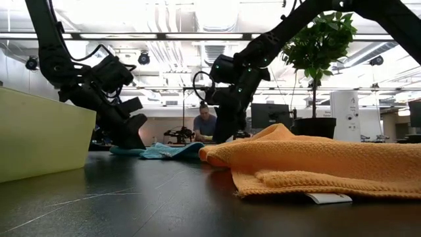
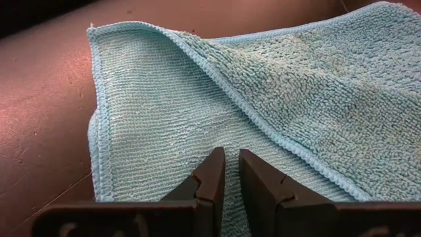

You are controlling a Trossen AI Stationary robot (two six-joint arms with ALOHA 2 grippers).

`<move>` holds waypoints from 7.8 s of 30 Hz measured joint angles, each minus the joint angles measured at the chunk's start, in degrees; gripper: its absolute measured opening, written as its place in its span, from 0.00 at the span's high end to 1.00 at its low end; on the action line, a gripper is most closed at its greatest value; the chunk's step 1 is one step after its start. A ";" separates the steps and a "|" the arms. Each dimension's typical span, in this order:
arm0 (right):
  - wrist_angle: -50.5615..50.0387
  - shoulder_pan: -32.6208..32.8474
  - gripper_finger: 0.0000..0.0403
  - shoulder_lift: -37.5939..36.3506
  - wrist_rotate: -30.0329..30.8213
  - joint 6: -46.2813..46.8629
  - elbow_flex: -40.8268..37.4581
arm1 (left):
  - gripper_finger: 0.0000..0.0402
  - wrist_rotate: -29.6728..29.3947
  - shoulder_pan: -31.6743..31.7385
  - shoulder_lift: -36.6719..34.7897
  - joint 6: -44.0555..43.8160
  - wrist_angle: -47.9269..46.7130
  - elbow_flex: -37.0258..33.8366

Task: Fold microfiber towels
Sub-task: Fold the blue microfiber towel

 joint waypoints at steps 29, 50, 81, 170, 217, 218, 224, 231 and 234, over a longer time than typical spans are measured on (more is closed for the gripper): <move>11.86 1.15 0.52 -0.22 0.21 12.41 -9.74 | 0.92 -0.13 0.04 0.07 -0.09 0.92 -0.08; 30.71 8.53 0.61 0.26 -0.24 13.57 -9.89 | 0.92 -0.13 0.04 0.07 -0.20 0.96 -0.08; 10.68 8.30 0.98 -4.39 22.00 4.69 -9.04 | 0.92 -0.89 0.04 0.59 -0.07 1.35 -0.08; 11.98 7.66 0.98 -2.01 30.15 7.79 -5.71 | 0.92 -1.03 0.04 2.40 0.55 3.98 -0.13; 23.02 8.04 0.95 -5.13 10.07 10.02 -12.57 | 0.92 -0.92 0.22 -4.40 3.50 5.42 2.35; 23.17 8.38 0.96 -4.38 10.04 10.21 -12.81 | 0.92 -0.94 0.22 -2.92 3.52 5.42 2.91; 19.72 8.92 0.98 -2.41 10.04 10.45 -12.95 | 0.92 -1.47 0.50 5.18 1.90 3.97 5.21; 13.55 7.38 0.98 -3.39 13.40 3.25 -12.91 | 0.92 -1.91 0.57 4.30 -3.02 -5.28 5.99; 11.05 5.74 0.98 -4.65 13.51 0.77 -12.94 | 0.92 -0.78 0.57 1.21 -4.33 -9.13 5.81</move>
